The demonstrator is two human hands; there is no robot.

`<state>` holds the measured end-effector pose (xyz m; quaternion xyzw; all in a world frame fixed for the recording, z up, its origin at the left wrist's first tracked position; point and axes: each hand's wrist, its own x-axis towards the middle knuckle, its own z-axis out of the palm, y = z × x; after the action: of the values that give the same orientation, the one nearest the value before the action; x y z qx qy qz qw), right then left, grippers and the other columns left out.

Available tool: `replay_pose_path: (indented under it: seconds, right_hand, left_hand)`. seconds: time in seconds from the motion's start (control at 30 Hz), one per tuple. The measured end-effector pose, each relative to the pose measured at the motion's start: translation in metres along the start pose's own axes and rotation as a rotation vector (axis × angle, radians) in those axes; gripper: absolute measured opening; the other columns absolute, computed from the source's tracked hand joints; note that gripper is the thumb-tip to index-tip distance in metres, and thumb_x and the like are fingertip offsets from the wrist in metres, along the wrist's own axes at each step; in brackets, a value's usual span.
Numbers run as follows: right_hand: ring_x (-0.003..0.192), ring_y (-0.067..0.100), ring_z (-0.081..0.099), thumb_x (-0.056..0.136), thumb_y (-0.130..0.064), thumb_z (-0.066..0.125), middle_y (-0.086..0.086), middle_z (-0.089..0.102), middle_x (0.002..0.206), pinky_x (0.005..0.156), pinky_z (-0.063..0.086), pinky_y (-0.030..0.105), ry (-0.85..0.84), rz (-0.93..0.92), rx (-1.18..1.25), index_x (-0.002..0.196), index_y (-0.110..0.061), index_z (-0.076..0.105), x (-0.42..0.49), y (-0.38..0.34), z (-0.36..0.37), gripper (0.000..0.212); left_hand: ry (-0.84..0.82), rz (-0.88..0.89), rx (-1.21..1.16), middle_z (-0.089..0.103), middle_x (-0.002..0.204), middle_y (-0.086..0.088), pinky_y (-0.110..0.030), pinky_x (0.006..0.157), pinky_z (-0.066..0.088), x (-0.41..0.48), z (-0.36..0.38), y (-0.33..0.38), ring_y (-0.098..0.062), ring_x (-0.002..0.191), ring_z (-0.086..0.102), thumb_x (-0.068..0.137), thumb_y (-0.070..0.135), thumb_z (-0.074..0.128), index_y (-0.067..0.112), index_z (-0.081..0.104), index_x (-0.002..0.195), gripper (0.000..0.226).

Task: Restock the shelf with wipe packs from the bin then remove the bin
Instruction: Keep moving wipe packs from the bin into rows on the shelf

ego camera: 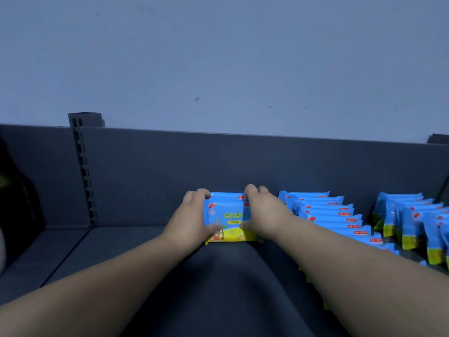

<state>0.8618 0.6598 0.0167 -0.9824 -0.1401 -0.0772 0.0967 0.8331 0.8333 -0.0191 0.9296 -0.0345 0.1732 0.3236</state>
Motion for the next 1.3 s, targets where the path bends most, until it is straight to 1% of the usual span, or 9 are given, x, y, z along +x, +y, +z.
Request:
replay_pose_path:
  seconds: [0.17,0.33,0.43,0.63,0.73,0.9,1.0,1.1,1.3]
  right_hand:
    - [0.087,0.027,0.059,0.083,-0.017,0.065,0.006,0.04,0.116,0.072,0.053,0.038,0.063,0.034,-0.03,0.113,-0.015,0.037,-0.006,0.0,0.001,0.042]
    - [0.089,0.028,0.059,0.081,-0.014,0.063,0.003,0.039,0.119,0.073,0.052,0.038,0.11,0.029,-0.015,0.116,-0.016,0.04,-0.025,0.005,-0.005,0.042]
    - [0.093,0.029,0.058,0.082,-0.013,0.062,0.003,0.04,0.12,0.07,0.047,0.034,0.137,0.019,-0.038,0.115,-0.017,0.042,-0.041,0.007,-0.014,0.039]
    - [0.108,0.027,0.054,0.082,-0.026,0.066,0.001,0.041,0.126,0.082,0.05,0.039,0.141,0.008,-0.124,0.123,-0.02,0.043,-0.088,0.022,-0.033,0.047]
    - [0.117,0.023,0.049,0.085,-0.037,0.063,-0.001,0.042,0.13,0.087,0.047,0.036,0.18,0.023,-0.142,0.129,-0.022,0.043,-0.117,0.039,-0.045,0.05]
    - [0.122,0.023,0.046,0.086,-0.053,0.058,0.0,0.045,0.133,0.099,0.041,0.037,0.288,0.086,-0.21,0.133,-0.024,0.043,-0.18,0.083,-0.07,0.058]
    - [0.124,0.023,0.045,0.085,-0.055,0.057,0.001,0.045,0.133,0.102,0.039,0.038,0.308,0.156,-0.254,0.133,-0.024,0.043,-0.235,0.12,-0.085,0.059]
    - [0.126,0.025,0.043,0.084,-0.054,0.059,0.002,0.043,0.135,0.102,0.037,0.04,0.324,0.261,-0.277,0.134,-0.024,0.043,-0.302,0.165,-0.101,0.06]
    - [0.126,0.026,0.042,0.084,-0.055,0.058,0.003,0.042,0.134,0.102,0.039,0.042,0.298,0.463,-0.33,0.132,-0.024,0.041,-0.453,0.259,-0.126,0.06]
  left_hand:
    - [0.041,0.009,0.055,0.036,0.128,0.005,-0.033,0.084,0.048,-0.002,0.005,0.008,-0.018,0.101,0.054,0.079,0.028,0.075,0.024,0.039,0.127,0.06]
    - [0.062,0.008,0.168,0.032,0.129,0.007,-0.032,0.076,0.046,-0.012,-0.003,0.008,-0.024,0.097,0.059,0.08,0.035,0.071,0.026,0.037,0.129,0.06]
    - [0.072,0.019,0.231,0.031,0.131,0.006,-0.03,0.072,0.042,-0.016,-0.009,0.013,-0.023,0.1,0.058,0.081,0.038,0.069,0.026,0.037,0.129,0.059]
    - [0.067,0.102,0.348,0.03,0.134,0.006,-0.033,0.08,0.046,-0.037,-0.007,0.044,-0.018,0.115,0.05,0.083,0.045,0.067,0.025,0.033,0.134,0.064]
    - [0.08,0.198,0.338,0.032,0.134,0.007,-0.032,0.081,0.044,-0.052,0.001,0.078,-0.017,0.118,0.047,0.085,0.047,0.063,0.025,0.035,0.132,0.059]
    - [0.156,0.453,0.362,0.038,0.136,0.004,-0.031,0.104,0.033,-0.082,0.026,0.153,-0.019,0.126,0.039,0.086,0.052,0.057,0.022,0.038,0.135,0.061]
    - [0.133,0.518,0.403,0.03,0.147,0.002,-0.034,0.113,0.023,-0.113,0.052,0.207,-0.02,0.136,0.029,0.085,0.056,0.054,0.023,0.032,0.141,0.069]
    - [0.079,0.577,0.385,0.027,0.15,0.0,-0.038,0.114,0.018,-0.156,0.087,0.265,-0.021,0.139,0.026,0.085,0.058,0.054,0.023,0.033,0.141,0.07]
    - [-0.008,0.699,0.364,0.028,0.15,-0.003,-0.039,0.111,0.021,-0.257,0.162,0.38,-0.023,0.137,0.027,0.084,0.062,0.051,0.024,0.031,0.142,0.072]
